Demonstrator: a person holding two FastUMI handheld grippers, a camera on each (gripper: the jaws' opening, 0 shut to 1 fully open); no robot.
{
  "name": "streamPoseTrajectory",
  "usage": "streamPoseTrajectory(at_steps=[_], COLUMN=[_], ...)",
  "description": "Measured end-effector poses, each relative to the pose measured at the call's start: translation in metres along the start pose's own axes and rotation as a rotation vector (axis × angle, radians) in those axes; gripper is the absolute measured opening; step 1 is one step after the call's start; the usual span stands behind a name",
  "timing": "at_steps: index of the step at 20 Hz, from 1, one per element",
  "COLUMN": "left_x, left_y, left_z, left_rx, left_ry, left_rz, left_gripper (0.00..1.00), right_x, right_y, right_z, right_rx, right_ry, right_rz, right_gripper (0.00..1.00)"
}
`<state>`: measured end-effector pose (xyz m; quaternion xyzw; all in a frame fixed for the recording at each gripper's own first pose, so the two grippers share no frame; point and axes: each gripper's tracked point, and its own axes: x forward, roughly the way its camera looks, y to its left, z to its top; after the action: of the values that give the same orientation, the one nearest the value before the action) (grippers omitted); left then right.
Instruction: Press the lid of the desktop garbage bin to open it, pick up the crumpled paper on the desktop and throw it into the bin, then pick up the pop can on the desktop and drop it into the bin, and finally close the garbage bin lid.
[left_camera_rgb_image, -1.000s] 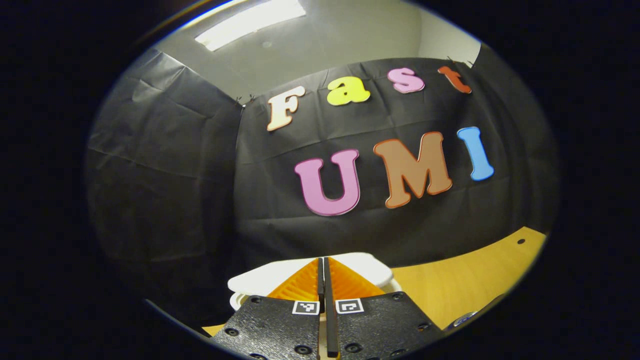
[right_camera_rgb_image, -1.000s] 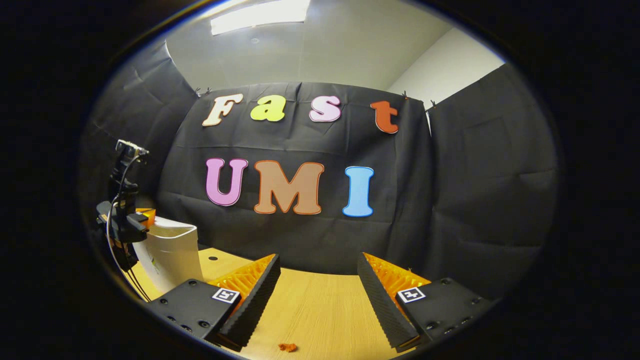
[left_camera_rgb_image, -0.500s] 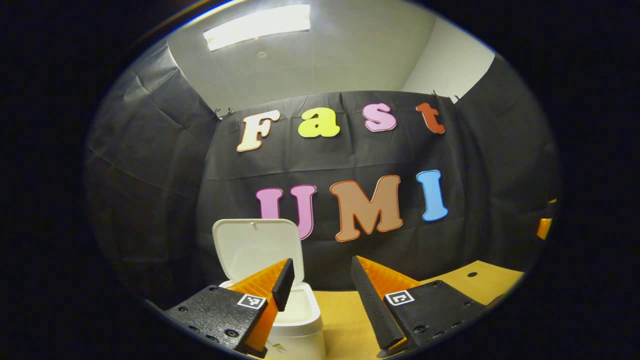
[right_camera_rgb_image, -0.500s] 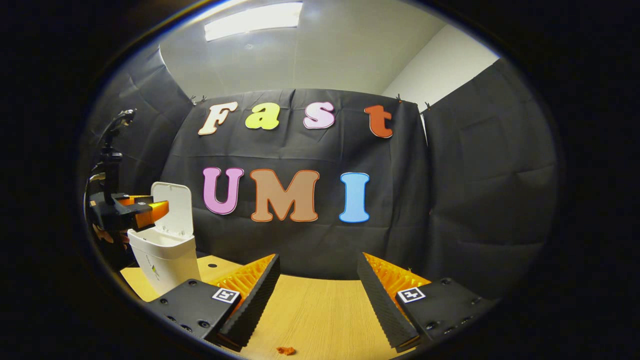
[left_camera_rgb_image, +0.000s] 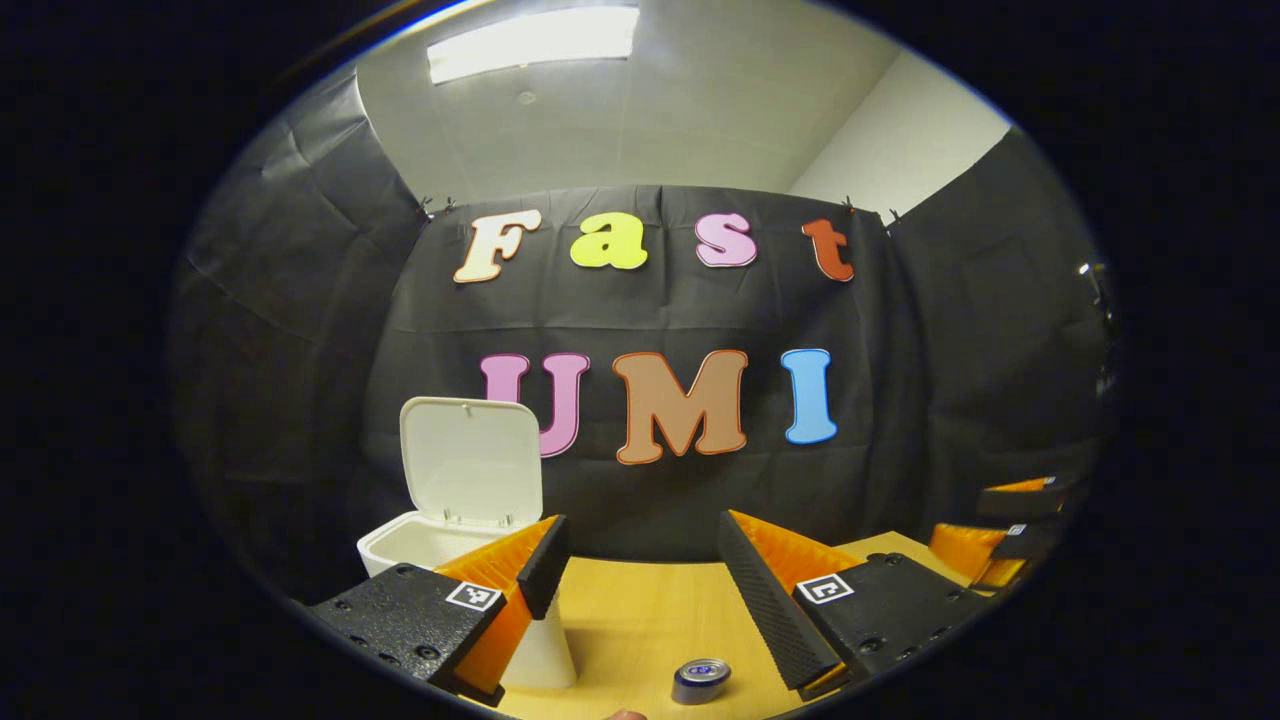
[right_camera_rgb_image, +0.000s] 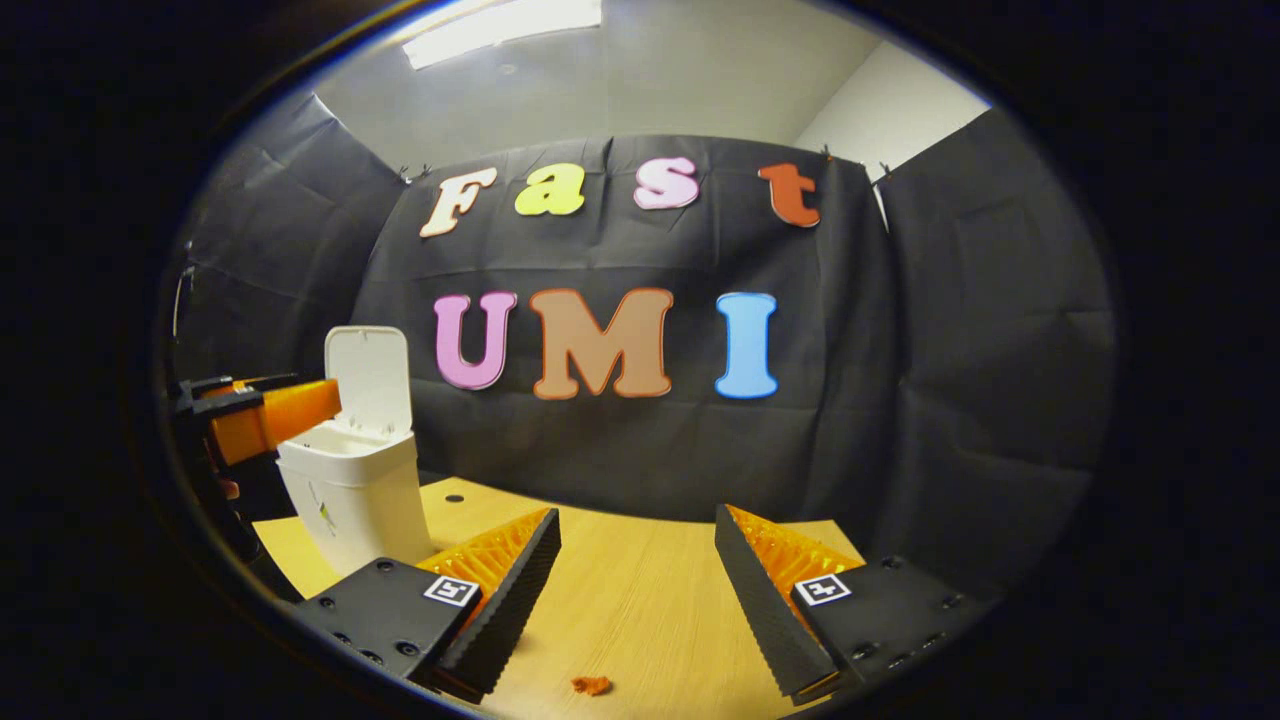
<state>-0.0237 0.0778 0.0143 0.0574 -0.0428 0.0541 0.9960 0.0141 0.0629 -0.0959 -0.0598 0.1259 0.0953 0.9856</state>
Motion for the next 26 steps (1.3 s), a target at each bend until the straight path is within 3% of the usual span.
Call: streamPoseTrajectory(at_steps=[4,11,15,25,26], left_x=[-0.014,-0.029,-0.038,-0.053,-0.053], left_y=[-0.002,0.025,0.042,0.067,0.067], left_z=[-0.005,-0.005,-0.007,-0.015,-0.015], left_rx=[0.004,0.032,0.048,0.085,0.089], left_ry=[0.028,0.05,0.073,0.128,0.13], left_rz=[0.007,0.084,0.132,0.202,0.201], left_gripper=[0.91,0.91,0.92,0.92,0.92], right_x=[0.014,0.032,0.042,0.045,0.042], right_y=[0.014,0.029,0.031,0.036,0.037], right_z=[-0.055,-0.149,-0.21,-0.285,-0.289], right_rx=[-0.027,-0.103,-0.081,-0.074,-0.061], right_ry=[0.122,0.315,0.495,0.693,0.718], right_rz=[0.042,0.11,0.125,0.145,0.163], right_gripper=[0.98,0.99,1.0,1.0,0.94])
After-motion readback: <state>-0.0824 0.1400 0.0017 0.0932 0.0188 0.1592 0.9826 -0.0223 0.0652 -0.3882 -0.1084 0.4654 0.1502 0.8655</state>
